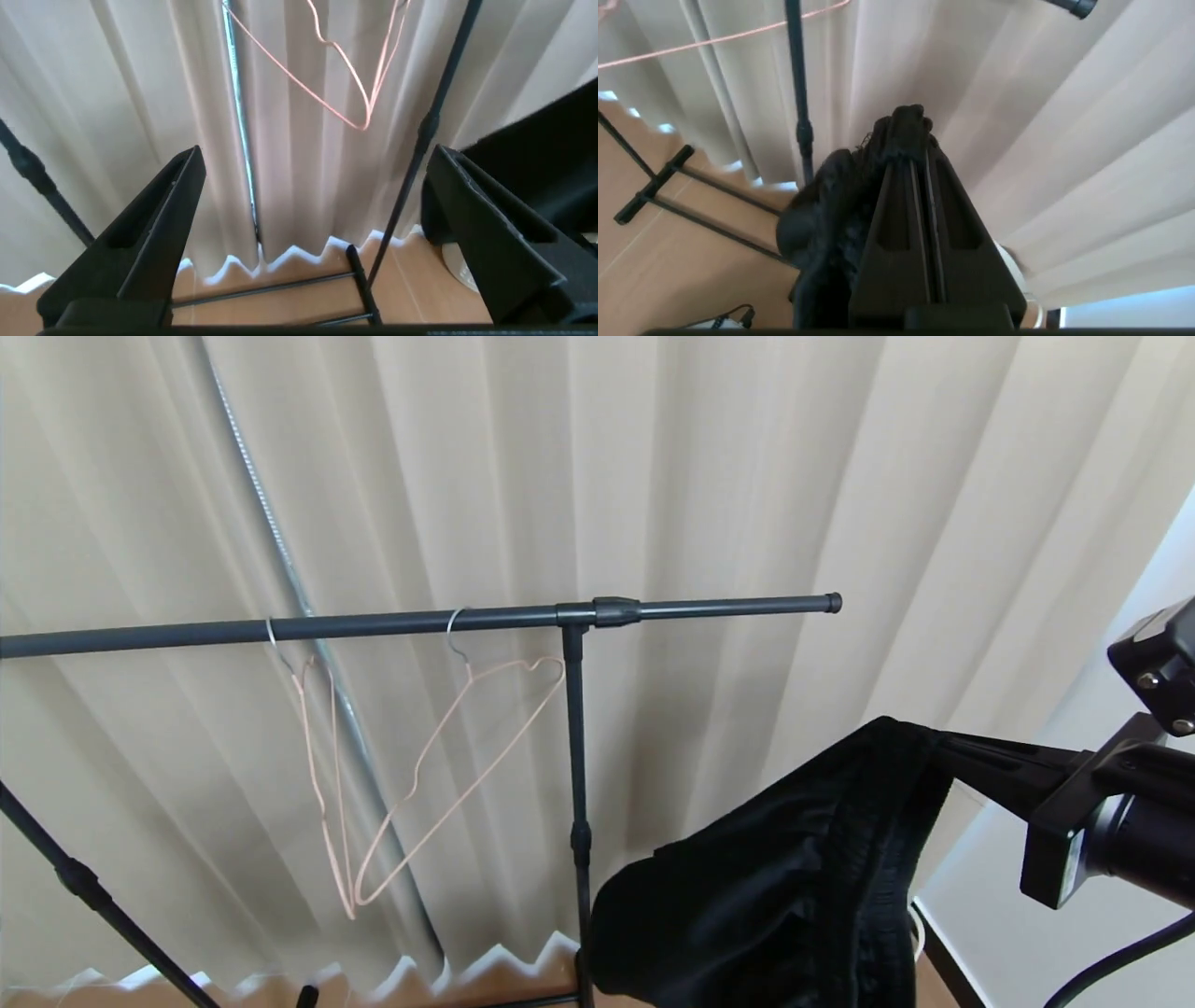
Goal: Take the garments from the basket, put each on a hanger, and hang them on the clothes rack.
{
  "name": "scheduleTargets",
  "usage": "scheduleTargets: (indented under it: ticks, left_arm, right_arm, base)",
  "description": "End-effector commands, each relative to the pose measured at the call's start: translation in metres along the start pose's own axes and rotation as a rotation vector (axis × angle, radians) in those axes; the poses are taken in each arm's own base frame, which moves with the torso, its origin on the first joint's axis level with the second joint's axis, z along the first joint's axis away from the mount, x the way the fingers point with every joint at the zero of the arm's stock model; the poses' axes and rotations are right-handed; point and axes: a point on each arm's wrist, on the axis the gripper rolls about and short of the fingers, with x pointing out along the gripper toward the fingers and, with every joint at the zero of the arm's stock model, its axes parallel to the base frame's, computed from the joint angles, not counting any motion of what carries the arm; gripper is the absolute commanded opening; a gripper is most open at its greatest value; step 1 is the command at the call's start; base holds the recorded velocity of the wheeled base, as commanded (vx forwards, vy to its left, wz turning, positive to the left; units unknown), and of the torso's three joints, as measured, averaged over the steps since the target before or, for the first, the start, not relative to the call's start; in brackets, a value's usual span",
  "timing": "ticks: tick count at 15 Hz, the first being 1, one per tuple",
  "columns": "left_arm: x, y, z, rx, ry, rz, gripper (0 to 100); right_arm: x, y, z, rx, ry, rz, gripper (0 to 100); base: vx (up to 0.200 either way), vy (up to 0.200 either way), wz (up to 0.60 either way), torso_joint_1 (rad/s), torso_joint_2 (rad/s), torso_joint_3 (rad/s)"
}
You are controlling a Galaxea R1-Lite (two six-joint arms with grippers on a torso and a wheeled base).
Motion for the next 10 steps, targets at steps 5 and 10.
scheduleTargets:
  ticks: [5, 10]
  left_arm:
    - [0.0000, 0.0000, 0.0001, 0.002, 0.000, -0.001, 100]
    - [0.0002, 0.0000, 0.0001, 0.002, 0.002, 0.002, 100]
  right_arm:
    - [0.0003, 0.0002, -0.0014, -0.001, 0.003, 0.000, 0]
    - [0.0003, 0.0002, -0.0014, -0.001, 0.003, 0.000, 0]
  base:
    - [0.000, 0.200, 0.00, 0.000, 0.00, 0.008]
    - [-0.160, 0.120, 0.00, 0.013, 0.01, 0.000]
